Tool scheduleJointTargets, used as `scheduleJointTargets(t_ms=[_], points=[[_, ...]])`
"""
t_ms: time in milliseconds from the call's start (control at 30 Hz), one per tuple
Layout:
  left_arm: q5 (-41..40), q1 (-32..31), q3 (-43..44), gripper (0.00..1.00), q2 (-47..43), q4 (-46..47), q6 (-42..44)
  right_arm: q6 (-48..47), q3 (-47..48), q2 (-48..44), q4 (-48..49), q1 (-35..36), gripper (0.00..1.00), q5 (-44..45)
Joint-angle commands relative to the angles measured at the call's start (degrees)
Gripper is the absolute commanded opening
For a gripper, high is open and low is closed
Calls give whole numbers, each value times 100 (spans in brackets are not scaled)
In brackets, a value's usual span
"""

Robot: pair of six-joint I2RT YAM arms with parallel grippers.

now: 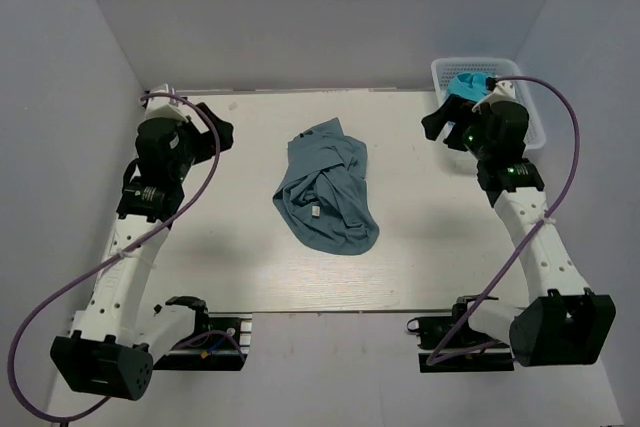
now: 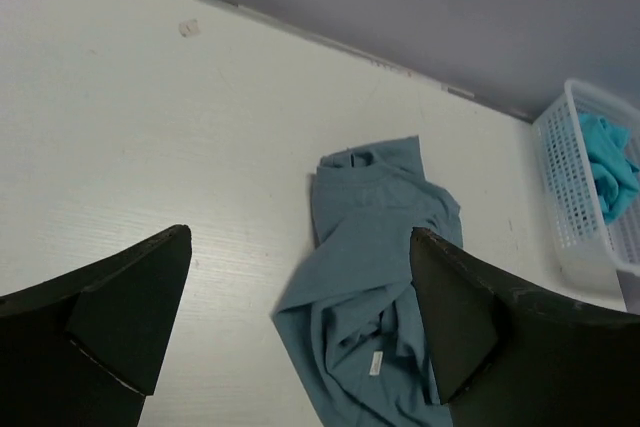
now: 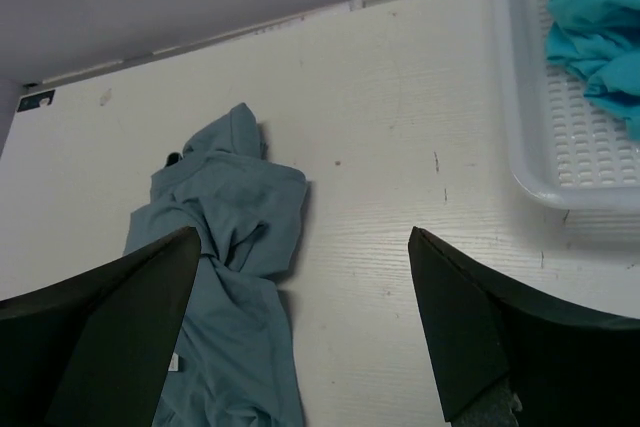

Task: Fold and stack the t-shirts
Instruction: Flatten out the tshirt

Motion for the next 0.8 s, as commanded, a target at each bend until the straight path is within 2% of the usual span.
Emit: scheduleJointTargets(t_ms=[0, 133, 200, 267, 433, 600, 700, 767], points=[[505, -19, -266, 100, 182, -247, -74, -116, -85, -330, 10, -8, 90, -163], [1223, -71, -328, 100, 1052, -722, -189, -368, -349, -103, -7, -8, 90, -285], [1900, -123, -626, 100, 1333, -591, -189, -589, -130, 300, -253, 1, 90, -889], [2113, -202, -959, 100, 1606, -450, -363, -686, 360, 592, -507, 36, 90, -971], [2113, -431, -1375, 99, 1879, -10, -575, -1081, 1838, 2058, -1921, 176, 90, -629], [1824, -774, -1261, 94, 2678, -10, -637, -1442, 2365, 2719, -1853, 449, 90, -506], [1675, -975, -1024, 89, 3276, -62, -637, -1609, 2902, 3246, -1870, 651, 90, -531], [1385, -1029, -805, 87, 3600, -123, -637, -1670, 3595, 3798, -2045, 835, 90, -540]])
